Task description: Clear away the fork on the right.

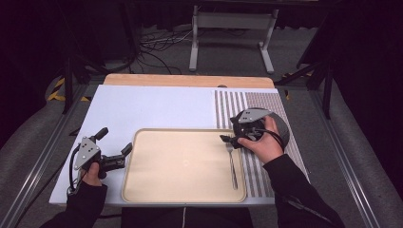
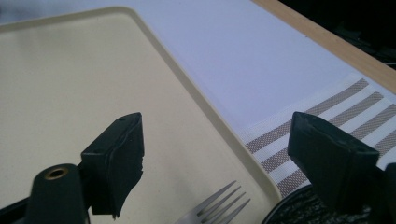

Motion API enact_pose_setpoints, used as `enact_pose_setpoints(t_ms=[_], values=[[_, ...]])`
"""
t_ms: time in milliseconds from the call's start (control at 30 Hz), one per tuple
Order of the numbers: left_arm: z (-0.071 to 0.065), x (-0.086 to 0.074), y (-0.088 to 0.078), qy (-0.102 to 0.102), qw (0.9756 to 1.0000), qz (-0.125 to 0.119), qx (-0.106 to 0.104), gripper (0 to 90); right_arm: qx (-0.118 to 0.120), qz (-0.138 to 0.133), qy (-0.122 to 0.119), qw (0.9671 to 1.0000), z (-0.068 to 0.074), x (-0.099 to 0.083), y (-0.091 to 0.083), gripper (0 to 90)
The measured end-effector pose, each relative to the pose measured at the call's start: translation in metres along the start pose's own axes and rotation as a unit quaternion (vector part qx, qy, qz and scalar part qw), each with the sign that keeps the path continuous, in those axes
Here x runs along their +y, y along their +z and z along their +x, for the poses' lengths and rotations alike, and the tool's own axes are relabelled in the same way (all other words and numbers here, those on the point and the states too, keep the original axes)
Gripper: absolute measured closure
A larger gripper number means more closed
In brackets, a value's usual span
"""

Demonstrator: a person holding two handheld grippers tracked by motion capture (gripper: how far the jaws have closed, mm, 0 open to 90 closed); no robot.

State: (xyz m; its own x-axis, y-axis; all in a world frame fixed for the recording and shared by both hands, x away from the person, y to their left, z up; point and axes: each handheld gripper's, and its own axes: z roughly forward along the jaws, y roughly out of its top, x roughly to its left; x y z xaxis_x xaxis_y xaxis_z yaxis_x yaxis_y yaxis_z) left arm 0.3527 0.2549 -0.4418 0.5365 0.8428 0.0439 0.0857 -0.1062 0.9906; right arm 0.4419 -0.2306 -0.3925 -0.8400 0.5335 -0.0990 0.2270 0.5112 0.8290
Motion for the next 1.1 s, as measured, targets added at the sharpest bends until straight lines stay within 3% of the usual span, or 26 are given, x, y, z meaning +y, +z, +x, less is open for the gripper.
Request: enact_pose_setpoints(t_ms=[200,300,567,1100], values=[[0.0,0.0,0.0,0.0,1.0,0.0,0.002,0.2,-0.008,-0.041,0.013,0.999,-0.002,-0.008,-0.018,18.8],[0.0,0.0,0.001,0.001,1.0,0.001,0.002,0.2,-0.01,-0.068,0.022,0.9974,-0.002,-0.016,-0.03,17.7],[0.0,0.0,0.001,0.0,1.0,0.002,0.005,0.2,-0.021,-0.108,0.042,0.993,-0.002,-0.039,-0.05,17.0],[0.0,0.0,0.001,0.0,1.0,0.001,0.005,0.2,-0.04,-0.159,0.073,0.9838,-0.001,-0.079,-0.073,16.2]])
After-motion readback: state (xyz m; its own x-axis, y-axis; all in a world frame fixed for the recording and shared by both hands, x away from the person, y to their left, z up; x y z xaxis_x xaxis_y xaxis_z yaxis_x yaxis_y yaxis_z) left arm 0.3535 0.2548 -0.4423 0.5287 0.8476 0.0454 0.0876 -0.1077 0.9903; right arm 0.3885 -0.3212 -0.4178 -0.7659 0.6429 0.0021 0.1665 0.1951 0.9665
